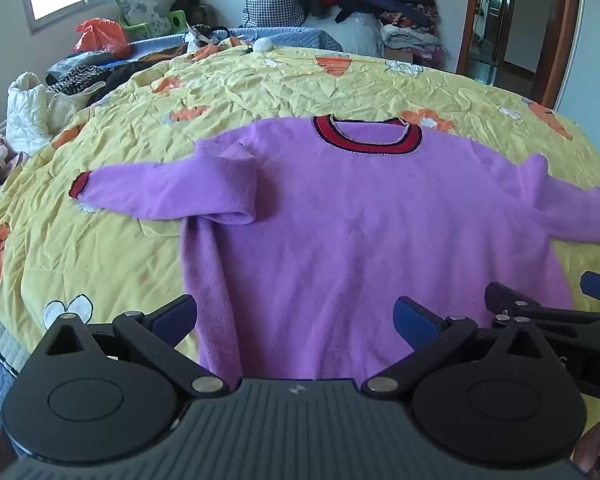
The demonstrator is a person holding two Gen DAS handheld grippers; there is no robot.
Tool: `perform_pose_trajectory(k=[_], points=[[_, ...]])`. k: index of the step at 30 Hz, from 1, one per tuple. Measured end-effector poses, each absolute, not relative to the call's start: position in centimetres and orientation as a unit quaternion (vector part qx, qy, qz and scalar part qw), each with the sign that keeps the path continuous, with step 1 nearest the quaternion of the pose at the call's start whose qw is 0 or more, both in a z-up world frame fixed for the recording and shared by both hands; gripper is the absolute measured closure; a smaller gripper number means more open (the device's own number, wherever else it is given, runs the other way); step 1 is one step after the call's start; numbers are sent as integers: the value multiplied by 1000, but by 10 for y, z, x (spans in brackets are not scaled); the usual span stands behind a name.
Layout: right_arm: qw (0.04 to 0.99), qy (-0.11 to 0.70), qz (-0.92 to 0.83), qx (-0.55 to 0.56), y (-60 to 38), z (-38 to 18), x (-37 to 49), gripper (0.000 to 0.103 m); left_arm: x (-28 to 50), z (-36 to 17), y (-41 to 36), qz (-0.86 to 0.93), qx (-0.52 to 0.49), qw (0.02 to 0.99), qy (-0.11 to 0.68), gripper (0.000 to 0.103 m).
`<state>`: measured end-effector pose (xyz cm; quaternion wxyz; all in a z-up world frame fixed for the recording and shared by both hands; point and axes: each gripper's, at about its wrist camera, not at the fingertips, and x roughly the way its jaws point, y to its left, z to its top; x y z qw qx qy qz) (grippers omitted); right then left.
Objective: Fold small clothes
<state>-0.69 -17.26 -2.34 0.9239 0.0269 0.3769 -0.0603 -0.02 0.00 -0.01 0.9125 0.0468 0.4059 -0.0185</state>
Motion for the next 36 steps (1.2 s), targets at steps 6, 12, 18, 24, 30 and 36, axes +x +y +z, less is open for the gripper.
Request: perform_pose_trajectory(k=[6, 12, 18, 24, 30, 36], points=[[924, 376, -63, 23, -172, -23, -7, 0, -4, 0, -3, -16, 44, 913, 406, 0], [923, 380, -60, 27, -173, -23, -5, 0, 1, -4, 2, -23, 34, 907, 419, 0], [923, 380, -61, 26, -173, -24, -7, 0, 4, -5, 1, -23, 31, 904, 427, 0], [922, 380, -61, 27, -174, -26, -8, 0, 5, -7, 2, -22, 33, 903, 429, 0], [922, 381, -61, 27, -173, -25, -8, 0, 4, -9, 1, -26, 34, 901, 432, 0], [922, 381, -61, 27, -174, -27, -8, 0, 3, -9, 2, -29, 31, 899, 436, 0]])
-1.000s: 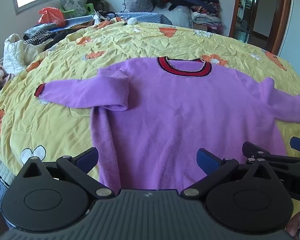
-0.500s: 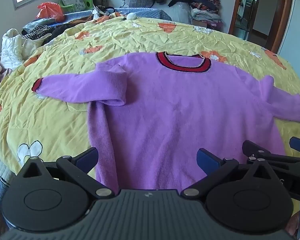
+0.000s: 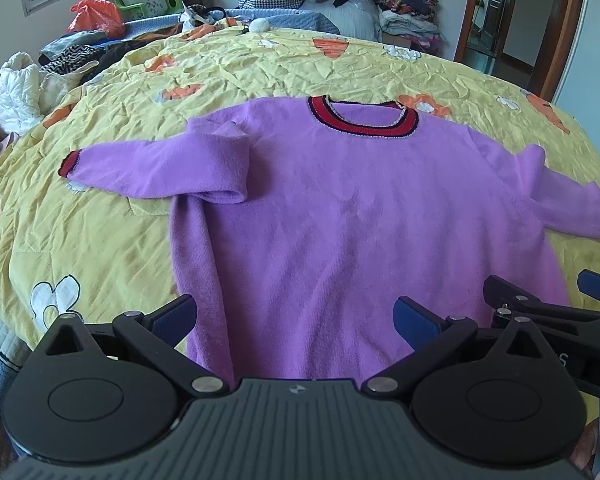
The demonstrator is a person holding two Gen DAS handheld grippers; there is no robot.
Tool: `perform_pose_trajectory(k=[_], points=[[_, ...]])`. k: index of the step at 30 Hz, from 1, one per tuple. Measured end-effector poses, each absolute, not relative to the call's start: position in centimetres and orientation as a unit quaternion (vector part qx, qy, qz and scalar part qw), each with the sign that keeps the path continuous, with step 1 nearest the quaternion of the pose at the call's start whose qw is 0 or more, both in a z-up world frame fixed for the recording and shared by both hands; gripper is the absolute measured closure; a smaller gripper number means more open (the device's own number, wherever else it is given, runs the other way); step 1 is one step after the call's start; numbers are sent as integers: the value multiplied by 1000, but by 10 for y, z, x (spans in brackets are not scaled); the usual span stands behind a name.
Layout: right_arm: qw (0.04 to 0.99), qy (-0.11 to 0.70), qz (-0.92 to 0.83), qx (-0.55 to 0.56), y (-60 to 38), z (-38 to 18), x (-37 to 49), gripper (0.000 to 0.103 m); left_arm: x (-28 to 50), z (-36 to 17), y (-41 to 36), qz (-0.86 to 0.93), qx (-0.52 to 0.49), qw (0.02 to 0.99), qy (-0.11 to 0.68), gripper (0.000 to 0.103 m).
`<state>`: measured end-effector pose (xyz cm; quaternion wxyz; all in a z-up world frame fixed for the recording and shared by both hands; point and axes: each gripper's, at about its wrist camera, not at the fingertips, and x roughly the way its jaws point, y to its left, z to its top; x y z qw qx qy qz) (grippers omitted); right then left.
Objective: Fold small clothes
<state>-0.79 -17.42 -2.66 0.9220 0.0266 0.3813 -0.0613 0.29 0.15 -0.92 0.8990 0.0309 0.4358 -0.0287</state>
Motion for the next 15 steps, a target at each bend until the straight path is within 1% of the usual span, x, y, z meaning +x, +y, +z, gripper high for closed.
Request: perform_pose_trajectory(k=[7, 15], points=[[921, 384, -64, 24, -175, -29, -10, 0, 5, -11, 3, -33, 29, 895, 445, 0], [919, 386, -71, 21, -175, -28, -8, 0, 11, -19, 6, -53, 5, 883, 467, 0]])
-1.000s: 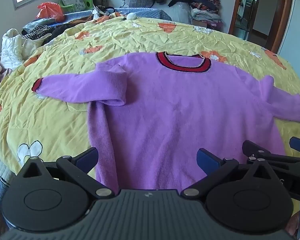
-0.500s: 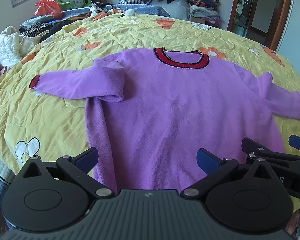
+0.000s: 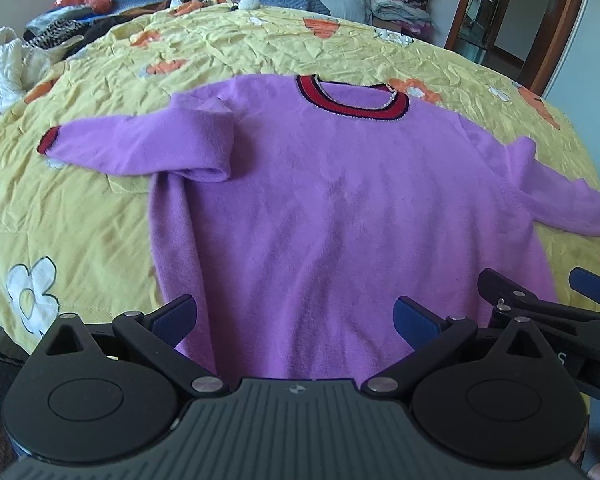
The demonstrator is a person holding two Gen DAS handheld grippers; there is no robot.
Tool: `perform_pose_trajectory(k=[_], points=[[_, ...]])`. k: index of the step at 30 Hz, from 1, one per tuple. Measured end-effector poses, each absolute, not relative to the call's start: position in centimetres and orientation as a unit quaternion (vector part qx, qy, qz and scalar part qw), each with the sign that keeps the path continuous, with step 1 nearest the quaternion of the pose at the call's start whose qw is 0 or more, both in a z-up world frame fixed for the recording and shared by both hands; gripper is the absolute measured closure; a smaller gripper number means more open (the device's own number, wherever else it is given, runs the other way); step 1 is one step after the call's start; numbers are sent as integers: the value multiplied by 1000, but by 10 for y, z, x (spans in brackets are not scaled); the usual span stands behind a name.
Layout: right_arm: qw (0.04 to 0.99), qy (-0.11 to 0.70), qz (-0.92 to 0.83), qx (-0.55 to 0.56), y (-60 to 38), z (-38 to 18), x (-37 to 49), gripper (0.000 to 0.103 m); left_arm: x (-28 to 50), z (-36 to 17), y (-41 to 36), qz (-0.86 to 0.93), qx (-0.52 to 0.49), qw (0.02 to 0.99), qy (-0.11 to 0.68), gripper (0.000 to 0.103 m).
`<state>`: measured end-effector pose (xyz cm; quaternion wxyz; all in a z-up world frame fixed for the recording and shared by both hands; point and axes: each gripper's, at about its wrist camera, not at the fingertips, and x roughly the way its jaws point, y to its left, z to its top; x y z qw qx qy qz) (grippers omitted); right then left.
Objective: Fold small clothes
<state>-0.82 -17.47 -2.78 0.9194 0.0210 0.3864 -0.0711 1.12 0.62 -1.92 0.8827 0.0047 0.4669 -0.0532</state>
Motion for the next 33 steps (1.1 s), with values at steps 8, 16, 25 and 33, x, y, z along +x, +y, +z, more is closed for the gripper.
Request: perform_pose_trajectory(k=[8, 16, 25, 33], points=[[918, 389, -79, 23, -179, -31, -8, 0, 13, -23, 0, -57, 14, 881, 469, 0], [917, 388, -99, -5, -193, -41, -6, 0, 24, -32, -22, -94, 40, 876, 471, 0], [939, 308, -120, 98, -335, -49, -4, 0, 32, -40, -32, -115, -68, 894, 427, 0], [892, 312, -217, 244, -510, -89, 10, 0, 50, -47, -88, -146, 20, 888, 435, 0]])
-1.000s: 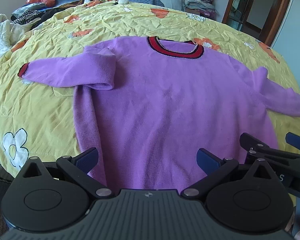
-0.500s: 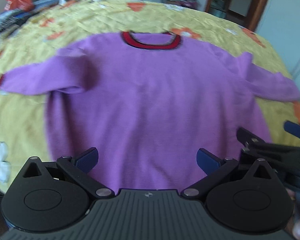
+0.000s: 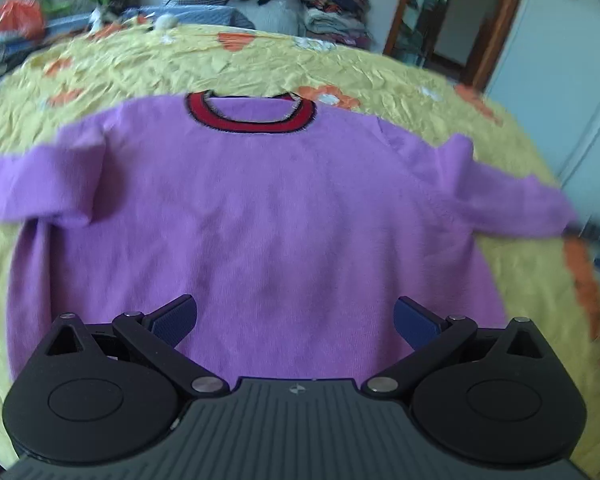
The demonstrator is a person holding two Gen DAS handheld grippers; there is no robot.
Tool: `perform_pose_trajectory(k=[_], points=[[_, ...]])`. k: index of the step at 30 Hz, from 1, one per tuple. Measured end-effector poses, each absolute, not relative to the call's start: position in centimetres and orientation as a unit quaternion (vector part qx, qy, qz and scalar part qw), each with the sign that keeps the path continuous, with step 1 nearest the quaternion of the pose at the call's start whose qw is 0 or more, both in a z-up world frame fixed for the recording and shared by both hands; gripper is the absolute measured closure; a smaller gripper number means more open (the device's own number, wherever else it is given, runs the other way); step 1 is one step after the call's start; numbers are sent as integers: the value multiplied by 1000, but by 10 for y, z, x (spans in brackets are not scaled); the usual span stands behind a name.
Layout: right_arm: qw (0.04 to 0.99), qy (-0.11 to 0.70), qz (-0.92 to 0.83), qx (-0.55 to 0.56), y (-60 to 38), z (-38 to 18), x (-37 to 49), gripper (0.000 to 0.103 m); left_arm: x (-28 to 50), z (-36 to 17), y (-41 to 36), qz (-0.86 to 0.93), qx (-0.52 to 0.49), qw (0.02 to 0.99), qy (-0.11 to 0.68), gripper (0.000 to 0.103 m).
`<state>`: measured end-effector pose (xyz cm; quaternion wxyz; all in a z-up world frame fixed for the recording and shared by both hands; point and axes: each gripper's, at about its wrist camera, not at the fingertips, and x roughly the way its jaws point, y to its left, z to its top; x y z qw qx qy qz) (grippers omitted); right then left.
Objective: Fold small clothes
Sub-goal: 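Grasp the sweater sleeve cuff nearest the right tool with the right tool, then carry the held sleeve across the sweater body and open the right tool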
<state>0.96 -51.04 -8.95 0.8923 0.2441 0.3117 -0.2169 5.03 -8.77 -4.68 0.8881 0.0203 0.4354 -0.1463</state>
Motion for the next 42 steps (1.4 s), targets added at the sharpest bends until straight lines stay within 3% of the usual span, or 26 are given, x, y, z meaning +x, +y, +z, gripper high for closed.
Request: perform_pose_trajectory(k=[4, 11, 13, 14, 15, 16, 22, 28, 36, 42], points=[[851, 257, -167, 426, -581, -114, 15, 0, 61, -47, -113, -147, 43, 882, 446, 0], [850, 228, -169, 443, -624, -118, 44, 0, 68, -48, -130, -156, 52, 874, 457, 0], [849, 212, -159, 457, -633, -124, 46, 9, 71, -54, -133, -155, 58, 869, 467, 0], [843, 202, -152, 474, -640, -128, 43, 35, 73, -56, -134, -152, 61, 864, 476, 0], [829, 202, -153, 499, -647, -136, 43, 86, 76, -59, -134, -151, 64, 858, 486, 0], [810, 207, -155, 526, -656, -146, 44, 98, 77, -62, -134, -152, 68, 852, 496, 0], [808, 166, -134, 550, -662, -151, 40, 98, 71, -64, -117, -148, 68, 852, 498, 0], [852, 115, -95, 502, -625, -91, 38, 98, 63, -56, -89, -147, 48, 858, 489, 0], [914, 122, -4, 386, -497, -1, 69, 98, 53, -48, -42, -131, 30, 868, 477, 0], [932, 182, 53, 309, -363, 6, 115, 98, 41, -39, -2, -110, 20, 881, 460, 0]])
